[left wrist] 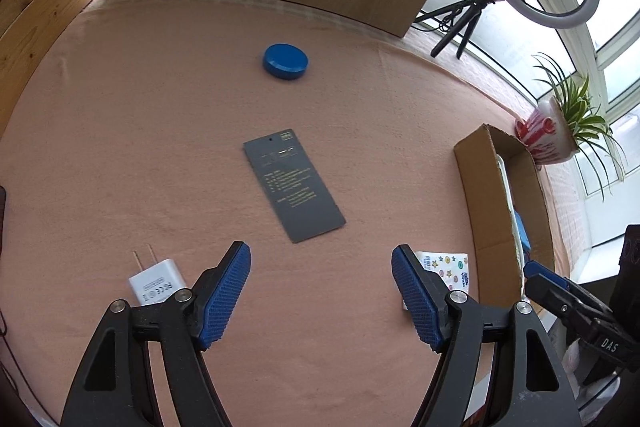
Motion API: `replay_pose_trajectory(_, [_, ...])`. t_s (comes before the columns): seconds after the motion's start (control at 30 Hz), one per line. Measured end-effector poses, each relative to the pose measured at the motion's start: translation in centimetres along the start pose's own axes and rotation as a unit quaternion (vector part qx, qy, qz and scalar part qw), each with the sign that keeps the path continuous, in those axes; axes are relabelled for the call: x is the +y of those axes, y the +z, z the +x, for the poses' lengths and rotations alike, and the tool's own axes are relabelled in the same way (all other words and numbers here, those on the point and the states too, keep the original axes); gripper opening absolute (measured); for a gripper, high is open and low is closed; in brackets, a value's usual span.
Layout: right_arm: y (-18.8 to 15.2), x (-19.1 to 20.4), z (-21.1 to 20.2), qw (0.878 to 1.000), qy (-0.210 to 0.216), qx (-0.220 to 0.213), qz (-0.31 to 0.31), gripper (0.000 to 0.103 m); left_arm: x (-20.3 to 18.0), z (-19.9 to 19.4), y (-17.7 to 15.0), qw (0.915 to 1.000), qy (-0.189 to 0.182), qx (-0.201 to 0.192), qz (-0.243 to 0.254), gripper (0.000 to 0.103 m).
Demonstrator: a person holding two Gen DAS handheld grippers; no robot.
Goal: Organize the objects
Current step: 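Move both tools to the dotted tissue pack on the table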
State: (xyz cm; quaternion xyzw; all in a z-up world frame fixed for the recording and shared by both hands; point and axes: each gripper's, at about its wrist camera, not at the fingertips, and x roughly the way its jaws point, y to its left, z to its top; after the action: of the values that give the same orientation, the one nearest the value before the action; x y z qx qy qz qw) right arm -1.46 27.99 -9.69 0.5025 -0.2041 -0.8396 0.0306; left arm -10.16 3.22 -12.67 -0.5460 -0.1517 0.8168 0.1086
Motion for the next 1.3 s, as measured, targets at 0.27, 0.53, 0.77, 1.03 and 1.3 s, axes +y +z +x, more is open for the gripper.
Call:
replay_pose_trajectory(0.27, [-1.4,2.7,2.0,0.997,-0.061,0.009,-0.045,0.063,4.8,-1.8,-1.8,0.9995,0.016,-0.005,-0.028,0.077])
replay_pose_trajectory(0.53, [1.2,3.4,3.8,0.995,-0.069,0.028,-0.069,0.063,8.0,-3.7,-4.5,0.9987,0.032,-0.006,-0.038,0.077])
replay_pose_trajectory(0.77, [4.2,3.2,7.9,0.992,-0.053,0.091,-0.073,0.063,7.3,-3.9,-5.2,0.9992,0.008,-0.008,-0.039,0.077])
replay_pose_trajectory(1.03, [3.5,1.2,9.4,0.987,-0.048,0.153,-0.015,0.063,6.6,-4.3,-5.7,0.9994,-0.014,-0.006,-0.032,0.077])
replay_pose_trajectory(1.3, [0.1,1.3,8.1,0.984,-0.009,0.179,0.018,0.063,6.4,-3.8,-5.9,0.9995,-0.026,0.007,-0.015,0.077])
